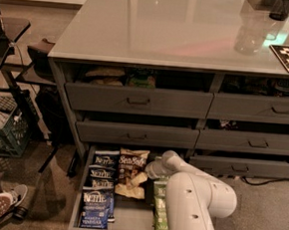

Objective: Pick brown chip bag from bottom drawer and place on counter

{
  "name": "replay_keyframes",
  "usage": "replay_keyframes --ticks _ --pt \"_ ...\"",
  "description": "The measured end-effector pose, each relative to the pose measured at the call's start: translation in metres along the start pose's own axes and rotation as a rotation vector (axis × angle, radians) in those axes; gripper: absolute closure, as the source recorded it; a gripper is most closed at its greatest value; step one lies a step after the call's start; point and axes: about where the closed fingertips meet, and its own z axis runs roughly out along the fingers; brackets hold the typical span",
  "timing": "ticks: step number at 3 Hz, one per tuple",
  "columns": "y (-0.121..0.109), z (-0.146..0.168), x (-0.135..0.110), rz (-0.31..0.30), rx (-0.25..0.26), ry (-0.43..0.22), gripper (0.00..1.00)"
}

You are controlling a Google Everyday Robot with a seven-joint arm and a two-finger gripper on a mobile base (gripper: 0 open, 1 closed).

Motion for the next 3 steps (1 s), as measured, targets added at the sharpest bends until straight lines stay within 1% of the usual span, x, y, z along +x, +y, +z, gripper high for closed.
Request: replay_keyframes --ticks 1,2,3 --pt "0.0168 -0.0045 -0.0087 -0.033 0.019 -0.016 0.0" --pt "0.0203 -0.0007 -0.0093 -0.038 0.019 -0.007 0.0" --pt "0.0191 0.0051 -0.0064 -0.034 0.028 0.003 0.0"
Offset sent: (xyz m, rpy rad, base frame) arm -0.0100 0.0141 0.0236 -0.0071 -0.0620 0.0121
